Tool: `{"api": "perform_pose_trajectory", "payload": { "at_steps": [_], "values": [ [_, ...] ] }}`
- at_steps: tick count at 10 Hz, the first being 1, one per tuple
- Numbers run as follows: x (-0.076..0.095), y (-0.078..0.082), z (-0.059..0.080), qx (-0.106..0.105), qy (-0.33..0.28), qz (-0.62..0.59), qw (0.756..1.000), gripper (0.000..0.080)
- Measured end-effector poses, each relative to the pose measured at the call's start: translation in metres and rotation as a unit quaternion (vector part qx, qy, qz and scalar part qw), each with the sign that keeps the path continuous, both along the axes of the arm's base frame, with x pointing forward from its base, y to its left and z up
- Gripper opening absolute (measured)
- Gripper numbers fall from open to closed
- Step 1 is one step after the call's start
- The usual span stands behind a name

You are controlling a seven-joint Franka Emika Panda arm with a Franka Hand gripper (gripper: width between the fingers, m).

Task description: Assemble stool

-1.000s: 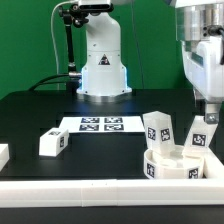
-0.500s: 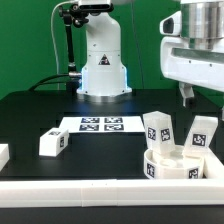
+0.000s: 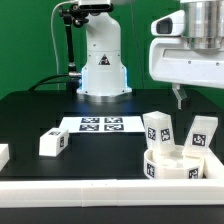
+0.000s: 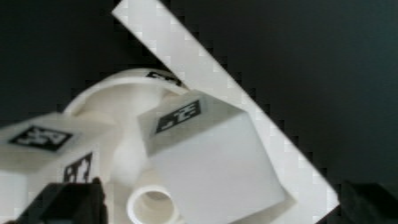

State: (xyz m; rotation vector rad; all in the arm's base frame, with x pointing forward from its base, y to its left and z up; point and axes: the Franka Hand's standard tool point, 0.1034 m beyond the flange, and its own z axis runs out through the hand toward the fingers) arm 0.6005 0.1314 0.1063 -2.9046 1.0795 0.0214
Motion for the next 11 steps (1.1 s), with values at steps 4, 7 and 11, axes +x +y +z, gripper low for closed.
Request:
{"api": "perform_pose_trajectory", "payload": {
  "at_steps": [4, 7, 11],
  "values": [
    [0.001, -0.004, 0.002, -0.019, -0.009, 0.234, 0.972, 0.0648],
    [0.003, -0.009, 0.003, -0.023, -0.014, 0.330, 0.944, 0.0648],
    [0.002, -0.011, 0.002, -0.036, -0.011, 0.458, 0.888, 0.0648]
  ]
}}
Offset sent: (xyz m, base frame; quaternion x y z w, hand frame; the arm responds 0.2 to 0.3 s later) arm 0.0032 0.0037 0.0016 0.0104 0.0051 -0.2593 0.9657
